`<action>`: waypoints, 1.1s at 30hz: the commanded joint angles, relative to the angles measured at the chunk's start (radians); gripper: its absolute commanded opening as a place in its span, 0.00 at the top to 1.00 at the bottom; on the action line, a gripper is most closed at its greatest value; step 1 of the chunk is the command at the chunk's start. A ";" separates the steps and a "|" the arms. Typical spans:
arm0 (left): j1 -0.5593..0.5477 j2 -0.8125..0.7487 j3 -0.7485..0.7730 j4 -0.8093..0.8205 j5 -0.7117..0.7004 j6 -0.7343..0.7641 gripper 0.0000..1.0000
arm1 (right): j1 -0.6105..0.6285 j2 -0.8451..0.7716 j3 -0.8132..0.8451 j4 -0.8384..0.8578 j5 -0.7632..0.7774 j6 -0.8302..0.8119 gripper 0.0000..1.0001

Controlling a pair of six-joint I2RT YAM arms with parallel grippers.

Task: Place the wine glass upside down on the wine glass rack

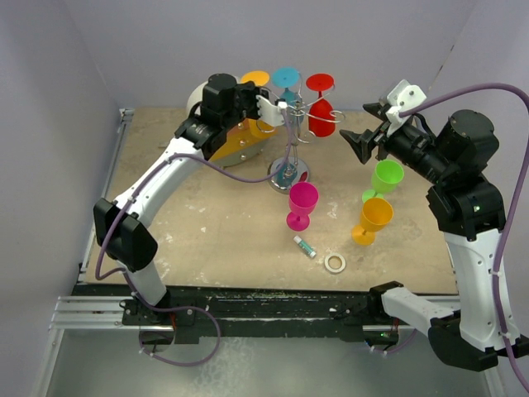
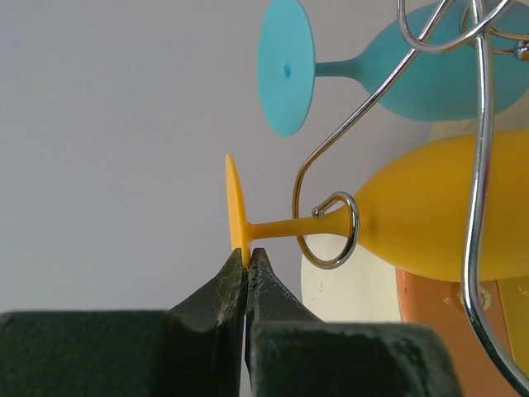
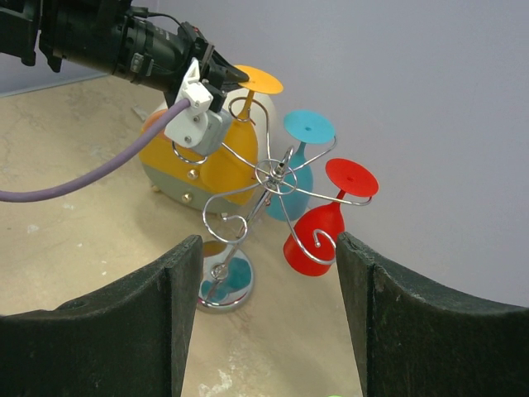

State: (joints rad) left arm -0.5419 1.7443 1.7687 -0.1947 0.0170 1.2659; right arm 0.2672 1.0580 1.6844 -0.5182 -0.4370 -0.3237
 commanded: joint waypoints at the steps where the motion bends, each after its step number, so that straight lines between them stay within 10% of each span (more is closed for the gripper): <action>1: 0.001 -0.082 -0.002 -0.008 0.035 -0.053 0.97 | -0.003 -0.015 0.010 0.034 -0.009 0.010 0.32; 33: -0.004 -0.115 -0.068 -0.097 0.148 -0.122 0.70 | -0.005 -0.043 -0.099 0.027 0.070 -0.049 0.30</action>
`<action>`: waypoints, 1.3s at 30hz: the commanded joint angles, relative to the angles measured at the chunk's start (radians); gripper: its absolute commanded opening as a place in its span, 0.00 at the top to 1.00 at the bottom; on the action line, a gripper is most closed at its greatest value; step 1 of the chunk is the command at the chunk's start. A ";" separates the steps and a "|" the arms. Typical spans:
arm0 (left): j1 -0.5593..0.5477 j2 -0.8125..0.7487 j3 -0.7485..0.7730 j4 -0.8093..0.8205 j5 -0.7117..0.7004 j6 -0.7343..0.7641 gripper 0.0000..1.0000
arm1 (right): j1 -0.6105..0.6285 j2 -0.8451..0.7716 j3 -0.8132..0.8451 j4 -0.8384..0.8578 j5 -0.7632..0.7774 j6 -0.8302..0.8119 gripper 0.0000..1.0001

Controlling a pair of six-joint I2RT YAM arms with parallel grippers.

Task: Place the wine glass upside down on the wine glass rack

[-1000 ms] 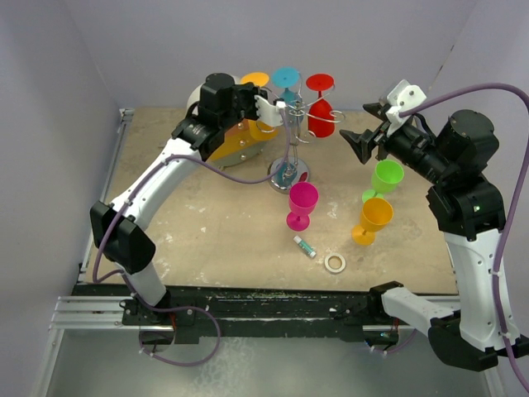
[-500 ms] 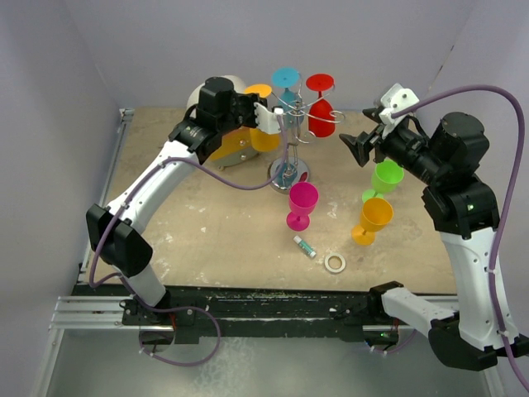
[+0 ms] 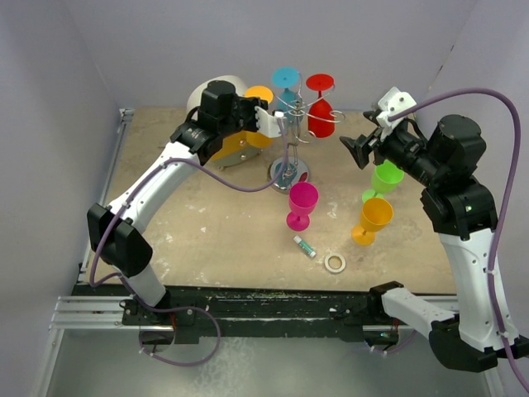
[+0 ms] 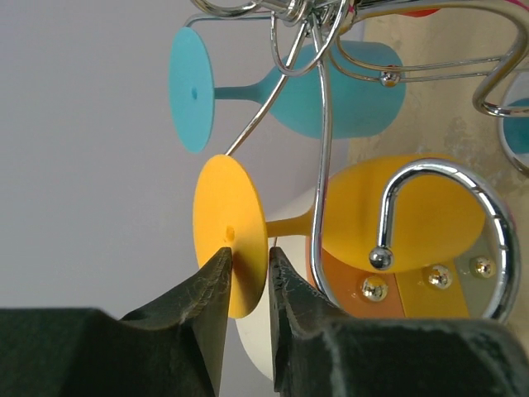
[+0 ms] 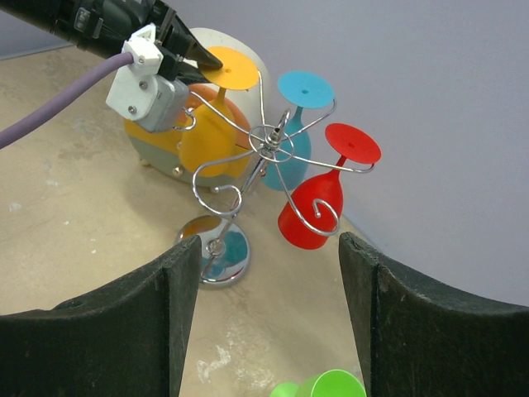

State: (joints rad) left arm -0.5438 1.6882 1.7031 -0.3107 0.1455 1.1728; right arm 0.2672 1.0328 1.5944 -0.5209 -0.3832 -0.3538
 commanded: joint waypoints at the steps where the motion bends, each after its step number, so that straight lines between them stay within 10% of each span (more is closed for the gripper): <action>1: -0.002 -0.063 -0.003 0.016 0.018 -0.030 0.69 | -0.005 -0.020 -0.010 0.030 0.018 -0.020 0.30; 31: 0.039 -0.420 -0.313 0.019 -0.155 -0.316 0.45 | -0.062 -0.049 -0.272 -0.019 0.173 -0.155 0.26; 39: 0.096 -0.535 -0.486 0.007 -0.241 -0.362 0.41 | -0.052 -0.020 -0.466 0.091 -0.114 -0.085 0.38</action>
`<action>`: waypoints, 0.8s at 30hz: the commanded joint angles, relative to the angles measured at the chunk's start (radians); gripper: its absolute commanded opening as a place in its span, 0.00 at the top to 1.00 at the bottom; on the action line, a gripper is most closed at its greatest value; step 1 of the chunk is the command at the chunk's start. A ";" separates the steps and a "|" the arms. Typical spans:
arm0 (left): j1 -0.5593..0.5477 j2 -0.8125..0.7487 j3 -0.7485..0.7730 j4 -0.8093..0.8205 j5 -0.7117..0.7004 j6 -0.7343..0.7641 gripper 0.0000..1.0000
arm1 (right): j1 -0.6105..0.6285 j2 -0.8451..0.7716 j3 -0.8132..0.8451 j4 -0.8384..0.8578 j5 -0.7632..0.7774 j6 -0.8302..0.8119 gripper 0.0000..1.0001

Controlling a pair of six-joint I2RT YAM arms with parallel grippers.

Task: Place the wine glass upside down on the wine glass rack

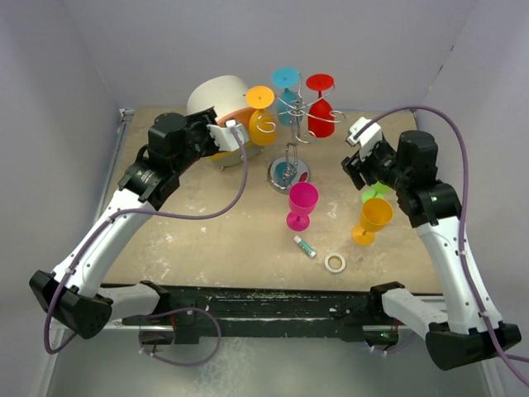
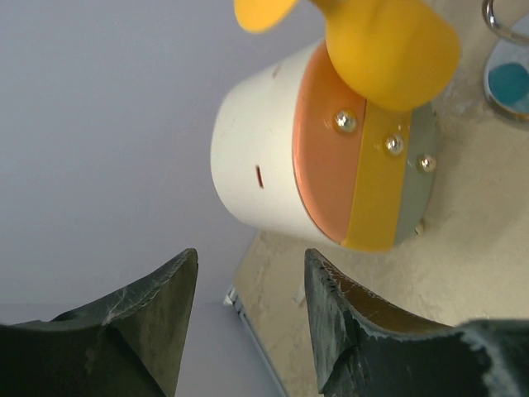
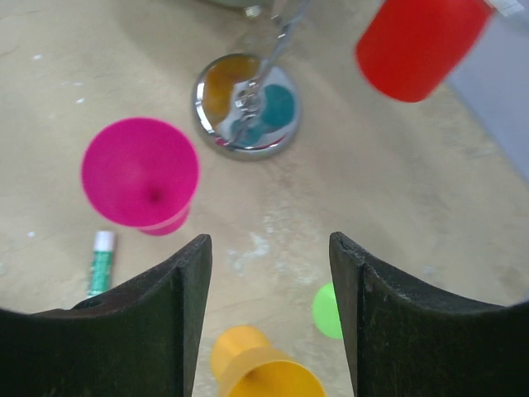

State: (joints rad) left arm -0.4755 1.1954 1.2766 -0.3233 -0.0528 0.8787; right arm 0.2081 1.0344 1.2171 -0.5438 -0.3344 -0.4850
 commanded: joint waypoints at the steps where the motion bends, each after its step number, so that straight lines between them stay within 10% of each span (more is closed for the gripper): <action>1: 0.040 -0.052 -0.070 0.020 -0.037 -0.084 0.40 | 0.013 -0.023 -0.118 0.162 -0.162 0.074 0.38; 12: 0.143 -0.094 -0.079 -0.004 0.125 -0.242 0.28 | 0.156 0.085 -0.326 0.494 -0.009 0.271 0.45; 24: 0.164 -0.091 -0.086 -0.008 0.187 -0.267 0.20 | 0.220 0.139 -0.360 0.500 0.174 0.212 0.55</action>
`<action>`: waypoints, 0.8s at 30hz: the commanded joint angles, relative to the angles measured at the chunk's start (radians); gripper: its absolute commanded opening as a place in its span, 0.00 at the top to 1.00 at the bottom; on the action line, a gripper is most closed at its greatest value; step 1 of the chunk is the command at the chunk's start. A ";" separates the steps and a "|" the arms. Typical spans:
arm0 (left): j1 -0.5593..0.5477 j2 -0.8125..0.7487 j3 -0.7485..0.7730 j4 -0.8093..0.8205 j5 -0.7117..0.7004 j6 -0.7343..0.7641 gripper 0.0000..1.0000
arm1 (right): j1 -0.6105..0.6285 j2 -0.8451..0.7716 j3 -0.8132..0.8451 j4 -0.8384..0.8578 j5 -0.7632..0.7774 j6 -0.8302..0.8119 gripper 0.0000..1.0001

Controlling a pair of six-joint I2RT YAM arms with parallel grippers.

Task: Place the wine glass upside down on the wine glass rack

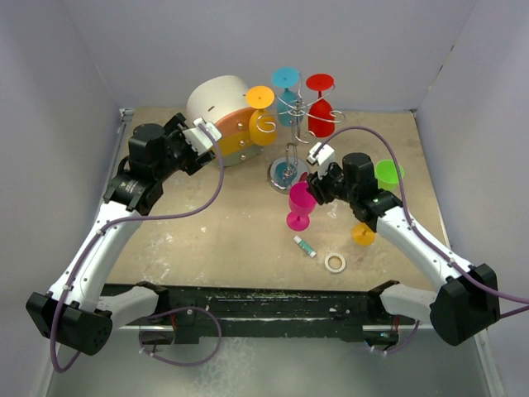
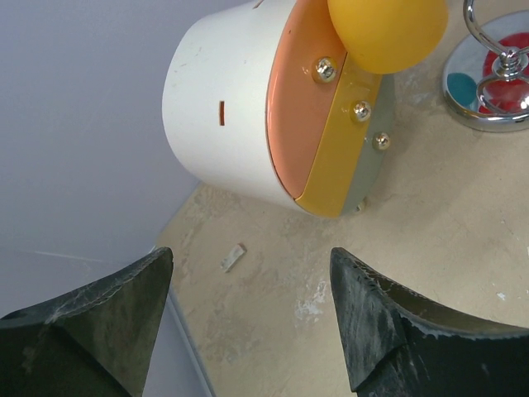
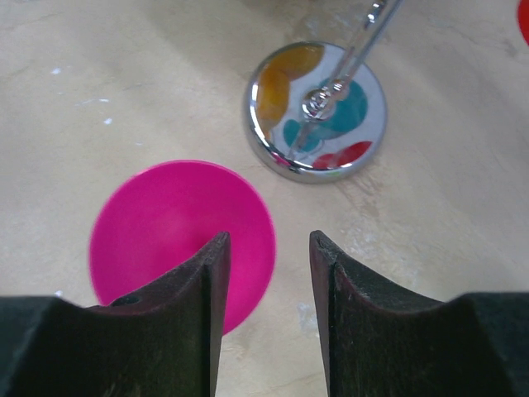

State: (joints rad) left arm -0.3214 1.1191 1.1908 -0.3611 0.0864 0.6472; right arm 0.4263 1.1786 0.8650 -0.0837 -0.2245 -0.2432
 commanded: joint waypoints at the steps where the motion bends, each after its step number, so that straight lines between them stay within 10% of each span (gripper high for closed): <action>1: 0.010 -0.013 -0.001 0.030 0.051 -0.037 0.19 | 0.002 -0.006 -0.010 0.033 0.065 -0.038 0.56; 24: 0.012 0.010 -0.040 0.080 0.039 -0.026 0.13 | 0.002 -0.054 -0.014 -0.093 0.099 -0.161 0.81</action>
State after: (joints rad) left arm -0.3153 1.1309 1.1461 -0.3447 0.1226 0.6376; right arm 0.4263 1.1564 0.8402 -0.1711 -0.1444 -0.3679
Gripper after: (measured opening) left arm 0.869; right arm 0.242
